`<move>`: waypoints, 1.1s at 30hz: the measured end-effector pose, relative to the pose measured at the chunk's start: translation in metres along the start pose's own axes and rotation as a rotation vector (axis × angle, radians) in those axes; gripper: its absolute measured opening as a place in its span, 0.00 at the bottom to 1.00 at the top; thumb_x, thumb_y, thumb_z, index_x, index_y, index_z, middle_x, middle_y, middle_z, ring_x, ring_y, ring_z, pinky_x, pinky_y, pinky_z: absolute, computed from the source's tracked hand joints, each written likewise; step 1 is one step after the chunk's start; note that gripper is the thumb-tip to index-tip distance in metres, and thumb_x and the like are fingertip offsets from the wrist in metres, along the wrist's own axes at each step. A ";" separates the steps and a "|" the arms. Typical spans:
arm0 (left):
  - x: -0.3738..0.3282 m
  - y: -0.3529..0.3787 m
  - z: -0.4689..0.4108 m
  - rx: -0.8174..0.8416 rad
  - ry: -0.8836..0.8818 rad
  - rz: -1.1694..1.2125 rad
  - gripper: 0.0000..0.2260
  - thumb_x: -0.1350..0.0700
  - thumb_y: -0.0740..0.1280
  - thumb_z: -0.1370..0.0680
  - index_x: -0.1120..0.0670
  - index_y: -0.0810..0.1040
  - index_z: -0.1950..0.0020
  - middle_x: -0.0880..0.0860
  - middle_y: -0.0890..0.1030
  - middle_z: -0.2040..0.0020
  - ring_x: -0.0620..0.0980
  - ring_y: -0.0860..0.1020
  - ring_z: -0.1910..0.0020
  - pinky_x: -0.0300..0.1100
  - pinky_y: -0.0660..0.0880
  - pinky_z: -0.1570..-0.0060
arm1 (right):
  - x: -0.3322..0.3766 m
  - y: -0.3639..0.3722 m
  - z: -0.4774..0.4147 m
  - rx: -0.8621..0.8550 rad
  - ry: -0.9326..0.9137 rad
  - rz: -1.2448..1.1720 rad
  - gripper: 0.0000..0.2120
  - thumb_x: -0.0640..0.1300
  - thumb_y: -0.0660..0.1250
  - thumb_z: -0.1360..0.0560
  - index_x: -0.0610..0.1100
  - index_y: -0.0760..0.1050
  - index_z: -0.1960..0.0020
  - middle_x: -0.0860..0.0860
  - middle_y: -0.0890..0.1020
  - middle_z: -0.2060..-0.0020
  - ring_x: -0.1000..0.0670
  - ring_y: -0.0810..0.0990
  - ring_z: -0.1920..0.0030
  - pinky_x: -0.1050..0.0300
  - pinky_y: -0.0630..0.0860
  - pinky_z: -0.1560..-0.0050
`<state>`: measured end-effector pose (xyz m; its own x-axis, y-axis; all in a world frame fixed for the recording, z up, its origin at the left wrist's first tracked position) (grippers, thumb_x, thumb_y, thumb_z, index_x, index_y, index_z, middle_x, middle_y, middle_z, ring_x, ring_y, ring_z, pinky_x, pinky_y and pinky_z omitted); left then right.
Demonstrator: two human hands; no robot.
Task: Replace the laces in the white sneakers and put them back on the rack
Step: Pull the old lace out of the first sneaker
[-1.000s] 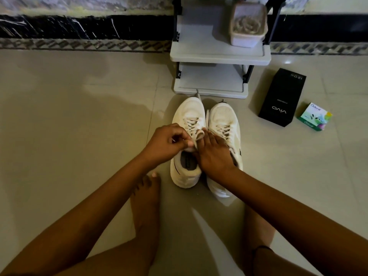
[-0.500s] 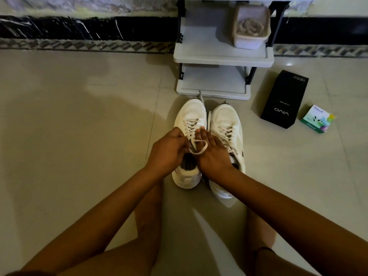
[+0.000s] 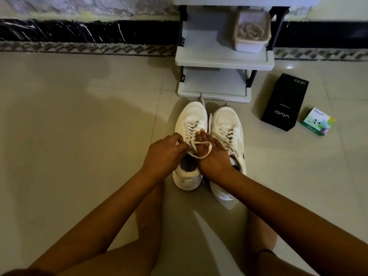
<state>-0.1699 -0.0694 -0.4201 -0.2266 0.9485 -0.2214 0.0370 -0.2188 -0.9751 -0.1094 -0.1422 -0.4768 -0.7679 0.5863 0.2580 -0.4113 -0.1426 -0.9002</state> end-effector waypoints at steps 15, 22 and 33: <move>0.013 0.003 -0.002 0.061 -0.143 0.205 0.11 0.51 0.67 0.23 0.48 0.80 0.41 0.50 0.75 0.41 0.50 0.75 0.45 0.40 0.72 0.52 | 0.008 -0.022 0.003 -0.197 -0.019 0.029 0.34 0.52 0.58 0.20 0.36 0.48 0.24 0.37 0.53 0.25 0.42 0.56 0.25 0.51 0.54 0.27; 0.000 0.001 -0.011 -0.002 -0.076 0.066 0.10 0.54 0.66 0.23 0.54 0.81 0.45 0.52 0.76 0.41 0.55 0.72 0.39 0.44 0.68 0.40 | 0.005 -0.018 0.003 -0.137 0.004 -0.029 0.33 0.46 0.71 0.27 0.30 0.63 0.30 0.32 0.68 0.33 0.36 0.72 0.35 0.44 0.71 0.38; 0.003 -0.008 -0.009 0.020 -0.115 0.171 0.11 0.53 0.67 0.24 0.50 0.79 0.41 0.48 0.74 0.37 0.48 0.74 0.40 0.40 0.71 0.48 | 0.004 -0.005 0.000 -0.049 -0.063 0.081 0.30 0.52 0.49 0.18 0.42 0.41 0.23 0.42 0.46 0.23 0.43 0.46 0.24 0.49 0.43 0.26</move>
<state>-0.1618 -0.0622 -0.4131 -0.3281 0.8651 -0.3793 0.0658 -0.3796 -0.9228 -0.1102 -0.1390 -0.4713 -0.8277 0.5230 0.2034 -0.3231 -0.1477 -0.9348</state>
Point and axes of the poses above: each hand's wrist, its own z-axis away from the middle knuckle, its own y-axis out of the palm, x = y × z, the point moved 8 cm from there along -z, towards the middle knuckle
